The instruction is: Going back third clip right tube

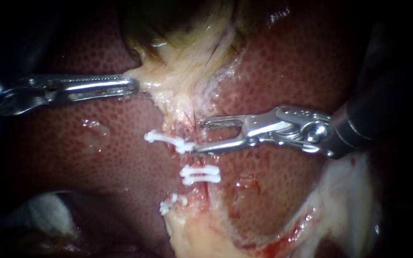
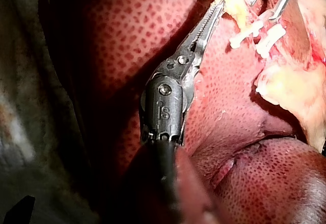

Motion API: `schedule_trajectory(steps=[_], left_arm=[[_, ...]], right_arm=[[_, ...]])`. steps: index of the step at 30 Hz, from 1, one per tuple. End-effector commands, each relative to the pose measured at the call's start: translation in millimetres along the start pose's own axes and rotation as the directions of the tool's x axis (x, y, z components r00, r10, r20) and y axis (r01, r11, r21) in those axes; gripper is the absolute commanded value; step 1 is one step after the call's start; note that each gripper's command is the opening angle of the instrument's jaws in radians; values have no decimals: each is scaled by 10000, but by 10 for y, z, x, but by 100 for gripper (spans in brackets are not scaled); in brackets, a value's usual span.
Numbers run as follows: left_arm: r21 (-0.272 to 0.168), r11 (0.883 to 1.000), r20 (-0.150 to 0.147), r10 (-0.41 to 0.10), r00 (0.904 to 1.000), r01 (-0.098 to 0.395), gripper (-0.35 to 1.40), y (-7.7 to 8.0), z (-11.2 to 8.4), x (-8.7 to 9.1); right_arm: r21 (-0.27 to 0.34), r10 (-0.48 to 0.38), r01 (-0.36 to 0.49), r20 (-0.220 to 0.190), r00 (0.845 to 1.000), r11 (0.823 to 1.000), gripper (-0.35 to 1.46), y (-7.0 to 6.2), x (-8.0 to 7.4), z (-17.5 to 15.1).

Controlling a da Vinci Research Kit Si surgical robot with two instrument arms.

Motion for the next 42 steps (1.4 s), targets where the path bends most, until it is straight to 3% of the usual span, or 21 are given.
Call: schedule_trajectory(steps=[1,8,15,23,30,42], left_arm=[[-2,10000,2,1,10000,-1,-35,0,0,0],[-5,10000,2,3,10000,-3,-35,0,-1,-1],[3,10000,1,4,10000,-4,-35,0,-1,-1],[1,10000,-10,29,10000,-29,-35,3,7,-5],[-222,9997,-67,121,9999,-122,-35,13,35,-21],[-529,9986,143,42,9999,-35,-35,24,90,-40]], right_arm=[[105,-207,206,35,9998,9997,49,-2,0,-6],[546,-1478,1471,86,9890,9876,49,-24,12,-61],[803,-1943,1931,71,9809,9779,49,-40,29,-103],[878,-2023,2004,128,9792,9758,49,-48,28,-108],[877,-2029,2010,129,9791,9756,49,-49,27,-108],[873,-2033,2015,129,9790,9756,49,-53,26,-107]])
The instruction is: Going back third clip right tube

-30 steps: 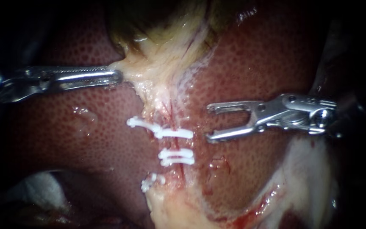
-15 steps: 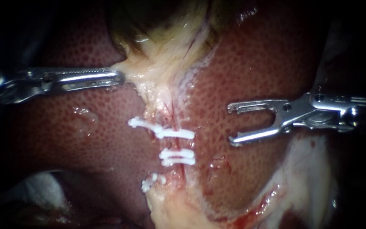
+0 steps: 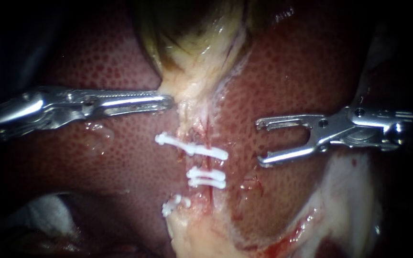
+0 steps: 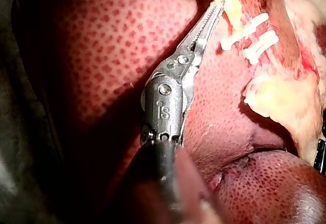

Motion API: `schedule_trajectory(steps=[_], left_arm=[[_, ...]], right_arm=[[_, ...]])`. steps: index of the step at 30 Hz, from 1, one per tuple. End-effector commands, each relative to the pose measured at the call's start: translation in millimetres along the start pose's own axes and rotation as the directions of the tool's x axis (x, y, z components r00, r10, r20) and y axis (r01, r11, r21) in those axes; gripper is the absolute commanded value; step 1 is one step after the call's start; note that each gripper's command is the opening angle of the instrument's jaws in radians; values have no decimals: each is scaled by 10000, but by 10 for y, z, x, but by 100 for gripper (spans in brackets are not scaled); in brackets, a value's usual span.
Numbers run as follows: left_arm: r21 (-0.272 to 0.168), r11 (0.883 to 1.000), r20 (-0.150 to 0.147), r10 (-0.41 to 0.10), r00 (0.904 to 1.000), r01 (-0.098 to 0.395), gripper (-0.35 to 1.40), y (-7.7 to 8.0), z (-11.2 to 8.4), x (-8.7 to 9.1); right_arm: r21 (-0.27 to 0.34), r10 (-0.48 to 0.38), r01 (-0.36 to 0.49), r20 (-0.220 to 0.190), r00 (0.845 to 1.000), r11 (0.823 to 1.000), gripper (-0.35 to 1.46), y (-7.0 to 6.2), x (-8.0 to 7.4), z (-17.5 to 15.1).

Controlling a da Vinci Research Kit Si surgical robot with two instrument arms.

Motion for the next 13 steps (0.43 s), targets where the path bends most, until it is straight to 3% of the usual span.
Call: schedule_trajectory(steps=[1,13], left_arm=[[-26,10000,15,-15,10000,15,-35,1,1,-1],[-50,10000,17,-13,10000,13,-35,1,1,0]], right_arm=[[-2,0,0,-1,10000,10000,49,0,1,0],[54,2,-2,-2,10000,10000,49,-1,2,1]])
